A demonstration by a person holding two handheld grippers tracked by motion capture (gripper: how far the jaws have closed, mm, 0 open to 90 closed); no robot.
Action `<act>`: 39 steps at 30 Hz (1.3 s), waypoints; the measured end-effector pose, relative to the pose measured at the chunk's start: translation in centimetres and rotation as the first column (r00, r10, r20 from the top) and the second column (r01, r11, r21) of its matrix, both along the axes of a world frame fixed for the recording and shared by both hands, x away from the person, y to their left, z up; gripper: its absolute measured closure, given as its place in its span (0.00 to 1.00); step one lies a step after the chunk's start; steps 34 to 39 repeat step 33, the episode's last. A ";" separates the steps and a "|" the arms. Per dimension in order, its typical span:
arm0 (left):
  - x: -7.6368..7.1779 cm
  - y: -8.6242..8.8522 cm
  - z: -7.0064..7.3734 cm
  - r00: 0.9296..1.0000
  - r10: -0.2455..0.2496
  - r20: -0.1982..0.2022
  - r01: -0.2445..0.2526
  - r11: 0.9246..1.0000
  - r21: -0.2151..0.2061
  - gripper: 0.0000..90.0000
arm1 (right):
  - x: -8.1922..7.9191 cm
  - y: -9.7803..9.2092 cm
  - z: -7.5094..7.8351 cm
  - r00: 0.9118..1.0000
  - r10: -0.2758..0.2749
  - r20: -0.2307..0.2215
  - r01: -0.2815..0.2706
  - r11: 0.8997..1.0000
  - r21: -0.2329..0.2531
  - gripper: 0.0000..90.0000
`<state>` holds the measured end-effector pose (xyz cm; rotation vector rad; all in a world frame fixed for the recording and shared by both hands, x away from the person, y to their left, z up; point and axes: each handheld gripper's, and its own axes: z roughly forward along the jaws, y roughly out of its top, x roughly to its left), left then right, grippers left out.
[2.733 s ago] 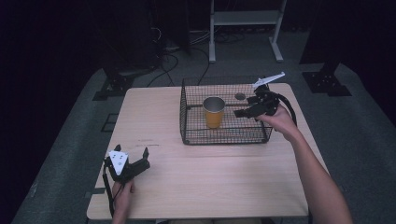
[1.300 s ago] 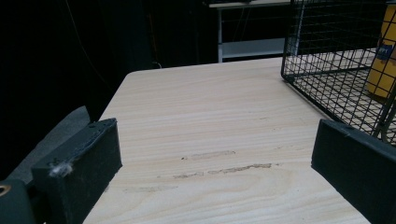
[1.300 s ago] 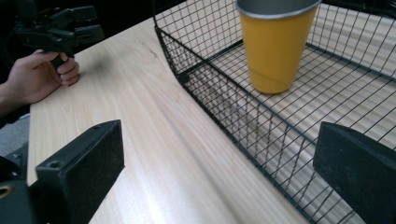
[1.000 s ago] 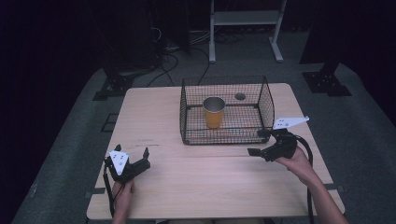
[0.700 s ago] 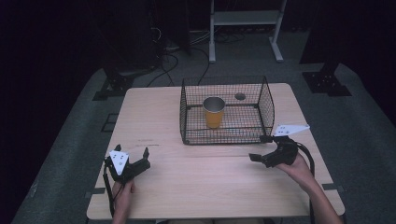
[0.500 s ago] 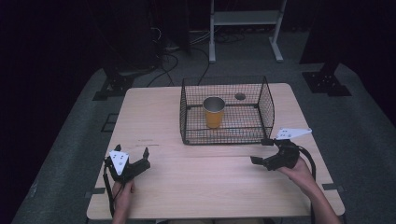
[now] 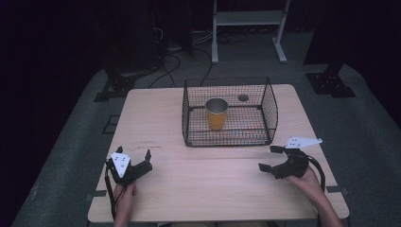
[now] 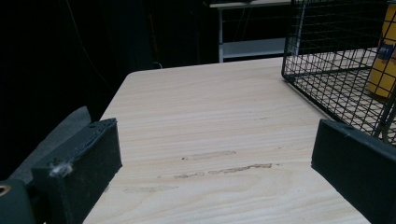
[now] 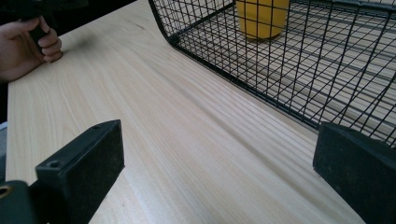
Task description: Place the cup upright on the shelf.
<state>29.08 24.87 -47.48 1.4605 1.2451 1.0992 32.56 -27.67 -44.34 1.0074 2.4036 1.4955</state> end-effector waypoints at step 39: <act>0.1 0.0 0.0 1.000 0.006 -0.004 -0.006 1.000 0.000 0.01 | -5.8 -3.3 -3.7 0.987 -0.158 -0.003 0.155 0.964 0.217 0.02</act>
